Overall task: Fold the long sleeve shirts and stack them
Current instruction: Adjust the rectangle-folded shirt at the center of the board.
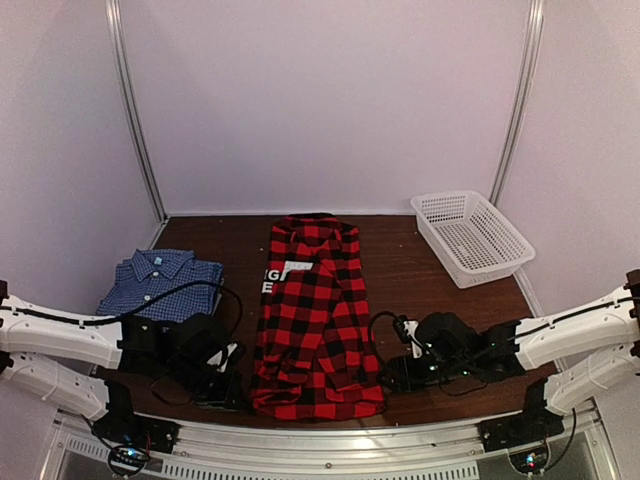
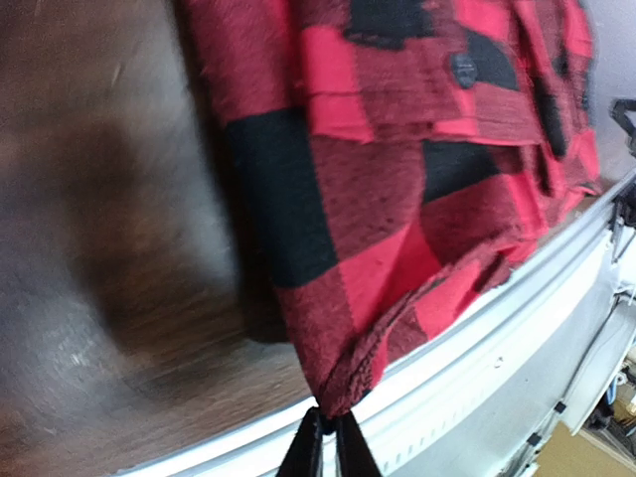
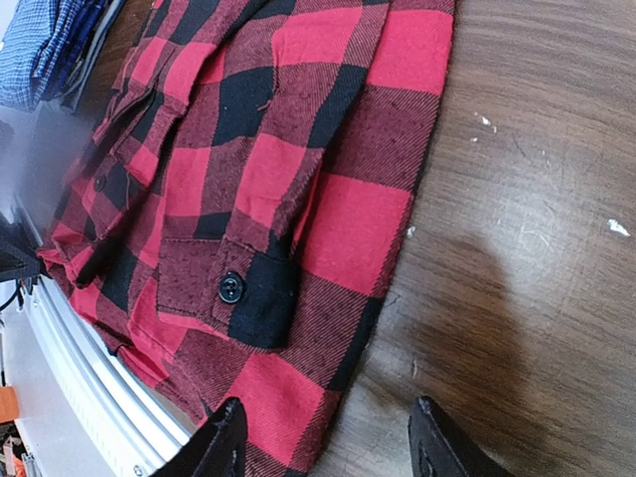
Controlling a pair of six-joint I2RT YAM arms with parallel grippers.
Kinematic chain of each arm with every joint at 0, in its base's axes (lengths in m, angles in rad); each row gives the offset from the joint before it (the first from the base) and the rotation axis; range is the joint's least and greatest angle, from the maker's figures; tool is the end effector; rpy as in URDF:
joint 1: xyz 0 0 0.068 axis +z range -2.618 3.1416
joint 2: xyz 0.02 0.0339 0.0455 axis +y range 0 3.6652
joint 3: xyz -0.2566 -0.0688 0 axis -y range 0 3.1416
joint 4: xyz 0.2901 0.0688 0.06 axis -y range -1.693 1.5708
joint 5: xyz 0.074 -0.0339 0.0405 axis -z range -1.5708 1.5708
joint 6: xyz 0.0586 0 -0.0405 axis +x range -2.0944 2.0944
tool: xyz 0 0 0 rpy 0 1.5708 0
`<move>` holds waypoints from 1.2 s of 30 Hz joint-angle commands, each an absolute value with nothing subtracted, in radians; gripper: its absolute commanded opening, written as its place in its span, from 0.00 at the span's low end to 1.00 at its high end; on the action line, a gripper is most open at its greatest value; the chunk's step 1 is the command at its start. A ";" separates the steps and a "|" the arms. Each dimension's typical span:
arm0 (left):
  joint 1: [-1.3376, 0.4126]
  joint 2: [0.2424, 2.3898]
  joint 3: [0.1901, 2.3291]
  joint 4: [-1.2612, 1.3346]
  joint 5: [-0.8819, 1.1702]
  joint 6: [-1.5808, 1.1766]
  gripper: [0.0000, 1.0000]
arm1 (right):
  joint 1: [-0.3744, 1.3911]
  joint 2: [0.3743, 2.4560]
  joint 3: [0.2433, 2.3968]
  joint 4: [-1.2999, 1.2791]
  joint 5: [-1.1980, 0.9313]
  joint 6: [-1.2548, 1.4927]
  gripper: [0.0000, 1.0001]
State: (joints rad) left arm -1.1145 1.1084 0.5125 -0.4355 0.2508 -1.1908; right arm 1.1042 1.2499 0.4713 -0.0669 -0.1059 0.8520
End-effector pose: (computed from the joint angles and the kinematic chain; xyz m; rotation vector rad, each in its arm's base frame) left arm 0.0955 -0.2277 0.1178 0.0100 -3.0007 0.9111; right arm 0.1184 0.2488 0.0970 -0.3894 2.6442 0.9201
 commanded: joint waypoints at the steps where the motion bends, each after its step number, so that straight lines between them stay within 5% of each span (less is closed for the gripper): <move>1: -1.114 1.162 0.498 -0.425 0.325 -1.154 0.13 | 1.124 1.264 0.483 -0.068 -0.125 0.847 0.58; 3: -1.115 1.157 0.520 -0.437 0.326 -1.127 0.28 | 1.132 1.268 0.481 -0.063 -0.129 0.856 0.58; 9: -1.105 1.079 0.635 -0.560 0.203 -1.074 0.35 | 1.147 1.262 0.489 -0.073 -0.115 0.867 0.58; 21: -0.995 1.270 0.615 -0.372 0.220 -0.996 0.15 | 1.147 1.324 0.653 -0.098 -0.035 0.798 0.55; 36: -1.020 1.295 0.497 -0.203 0.288 -1.051 0.13 | 1.148 1.979 1.273 0.142 -0.317 0.659 0.35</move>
